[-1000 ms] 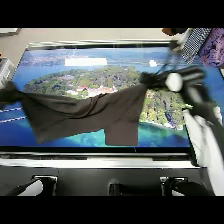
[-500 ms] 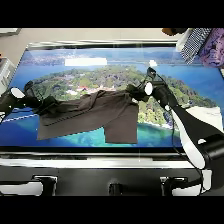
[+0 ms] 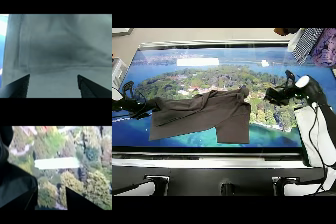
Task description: Fold the clothes and pants, and hang the long-sleeved shirts on hangers.
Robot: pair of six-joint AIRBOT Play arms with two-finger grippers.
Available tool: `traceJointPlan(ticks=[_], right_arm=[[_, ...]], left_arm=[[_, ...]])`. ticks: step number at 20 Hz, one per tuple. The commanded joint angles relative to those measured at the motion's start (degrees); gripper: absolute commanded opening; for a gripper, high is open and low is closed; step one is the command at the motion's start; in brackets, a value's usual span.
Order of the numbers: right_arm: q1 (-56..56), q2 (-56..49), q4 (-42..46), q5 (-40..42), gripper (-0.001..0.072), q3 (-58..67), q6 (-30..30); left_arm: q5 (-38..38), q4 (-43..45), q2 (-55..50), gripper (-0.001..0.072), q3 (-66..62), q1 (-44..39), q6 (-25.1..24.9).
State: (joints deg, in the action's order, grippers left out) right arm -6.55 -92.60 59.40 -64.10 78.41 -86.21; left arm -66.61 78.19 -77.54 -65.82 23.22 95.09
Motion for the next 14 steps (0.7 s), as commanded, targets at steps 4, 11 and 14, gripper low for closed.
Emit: traceJointPlan(ticks=[4,11,14], right_arm=[[-0.4,-4.5,-15.6,-3.6,0.0419,-7.0,17.7],[7.6,-9.0,-16.9,1.6,0.0419,-7.0,18.2],[8.7,-9.0,-16.9,1.5,0.0406,-7.0,17.8]], left_arm=[[-0.9,1.8,1.1,0.0668,1.9,-0.4,0.1],[-0.9,1.8,1.1,0.0668,1.9,-0.4,0.0],[-1.0,1.3,1.1,0.0668,1.9,-0.4,0.1]])
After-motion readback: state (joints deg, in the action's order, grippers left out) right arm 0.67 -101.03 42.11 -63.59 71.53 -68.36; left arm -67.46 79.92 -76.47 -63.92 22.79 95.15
